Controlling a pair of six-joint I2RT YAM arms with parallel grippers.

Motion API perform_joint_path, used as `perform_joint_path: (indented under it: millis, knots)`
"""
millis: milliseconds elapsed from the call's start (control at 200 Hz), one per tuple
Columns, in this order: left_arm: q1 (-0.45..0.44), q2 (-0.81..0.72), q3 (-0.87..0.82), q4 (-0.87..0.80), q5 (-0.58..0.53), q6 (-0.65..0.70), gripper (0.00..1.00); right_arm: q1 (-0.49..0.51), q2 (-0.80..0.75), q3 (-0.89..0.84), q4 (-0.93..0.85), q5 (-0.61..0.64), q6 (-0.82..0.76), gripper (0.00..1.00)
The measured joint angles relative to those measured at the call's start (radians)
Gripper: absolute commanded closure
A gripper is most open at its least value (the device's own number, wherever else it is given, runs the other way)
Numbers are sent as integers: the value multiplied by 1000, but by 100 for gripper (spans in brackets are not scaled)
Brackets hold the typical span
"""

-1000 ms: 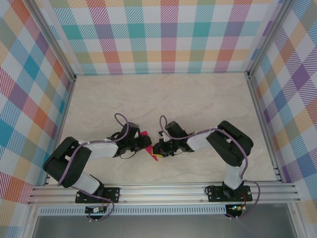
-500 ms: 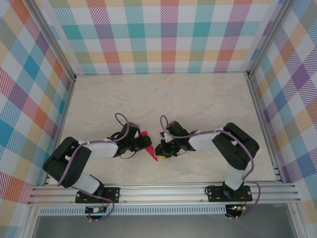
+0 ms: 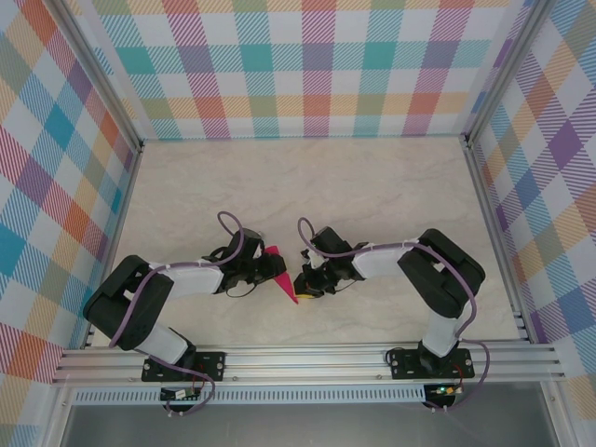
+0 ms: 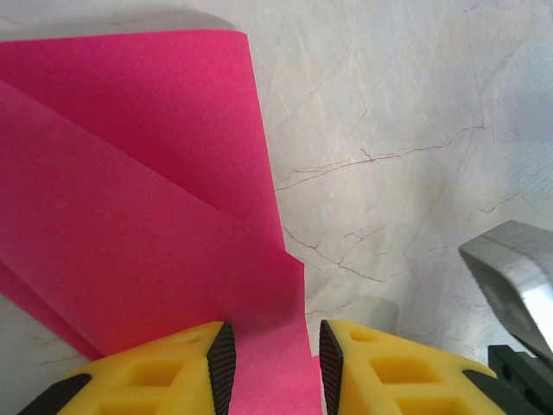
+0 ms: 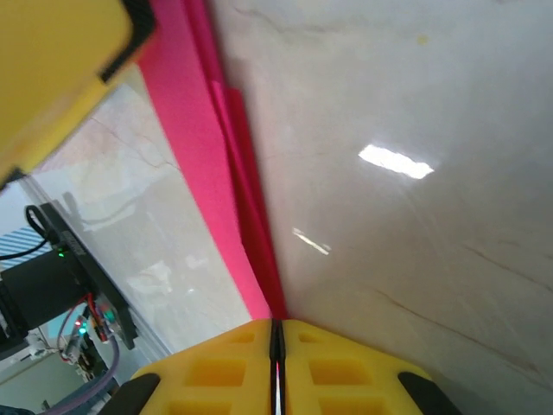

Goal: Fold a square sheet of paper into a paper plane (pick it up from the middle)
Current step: Fold the wing for the fifth time at the center of the table.

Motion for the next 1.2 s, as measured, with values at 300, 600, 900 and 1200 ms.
perform_joint_path:
  millis: [300,600,900,1200]
  knots:
    - [0,7,12,-14,1,0,65,21,5,65,-143,61,-46,89]
    - [0,8,17,-25,2,3,65,21,-139,65,-211,124,-63,89]
    - [2,8,17,-25,5,4,66,21,-37,71,4,22,24,89]
    - [3,10,17,-26,5,4,66,12,39,52,24,-52,28,87]
